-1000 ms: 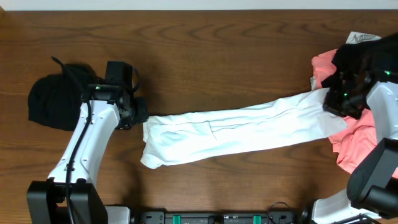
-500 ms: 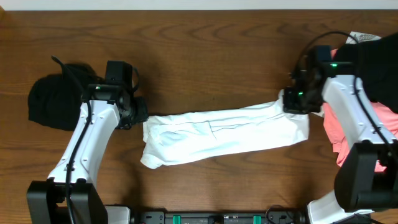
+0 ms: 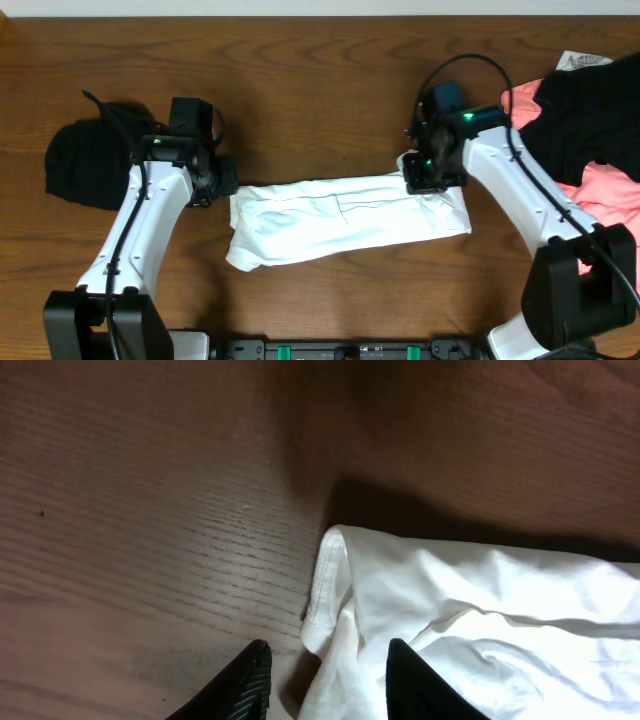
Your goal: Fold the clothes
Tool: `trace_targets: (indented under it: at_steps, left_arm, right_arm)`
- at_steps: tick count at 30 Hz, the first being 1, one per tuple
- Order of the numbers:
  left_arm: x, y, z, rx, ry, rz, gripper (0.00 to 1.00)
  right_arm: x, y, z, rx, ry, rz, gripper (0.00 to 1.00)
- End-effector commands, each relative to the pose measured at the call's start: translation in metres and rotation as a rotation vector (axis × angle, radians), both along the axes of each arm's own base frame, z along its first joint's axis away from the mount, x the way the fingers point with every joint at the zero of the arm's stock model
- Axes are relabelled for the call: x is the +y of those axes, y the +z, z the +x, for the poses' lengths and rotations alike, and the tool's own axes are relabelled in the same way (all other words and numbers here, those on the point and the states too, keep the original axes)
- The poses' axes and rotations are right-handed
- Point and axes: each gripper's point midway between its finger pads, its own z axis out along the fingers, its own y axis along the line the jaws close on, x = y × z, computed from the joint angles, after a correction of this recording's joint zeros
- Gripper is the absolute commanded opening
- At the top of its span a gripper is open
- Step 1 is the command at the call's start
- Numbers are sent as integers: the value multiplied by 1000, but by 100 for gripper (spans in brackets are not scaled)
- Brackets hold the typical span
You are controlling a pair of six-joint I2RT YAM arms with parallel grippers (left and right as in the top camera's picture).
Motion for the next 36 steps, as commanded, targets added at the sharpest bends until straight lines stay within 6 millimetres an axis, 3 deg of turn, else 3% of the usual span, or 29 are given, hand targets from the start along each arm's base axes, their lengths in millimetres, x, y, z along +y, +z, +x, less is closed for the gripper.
trace_targets:
  at_steps: [1, 19, 29, 36]
  left_arm:
    - [3, 4, 4, -15, 2, 17, 39]
    - [3, 4, 4, -14, 2, 17, 38]
    - [3, 4, 4, -14, 2, 17, 38]
    - [3, 4, 4, -14, 2, 17, 38]
  right_arm:
    - [12, 9, 1, -31, -12, 0, 1]
    - [49, 1, -7, -35, 41, 15, 2]
    - [54, -3, -11, -27, 58, 10, 5]
    - [54, -3, -11, -27, 59, 11, 24]
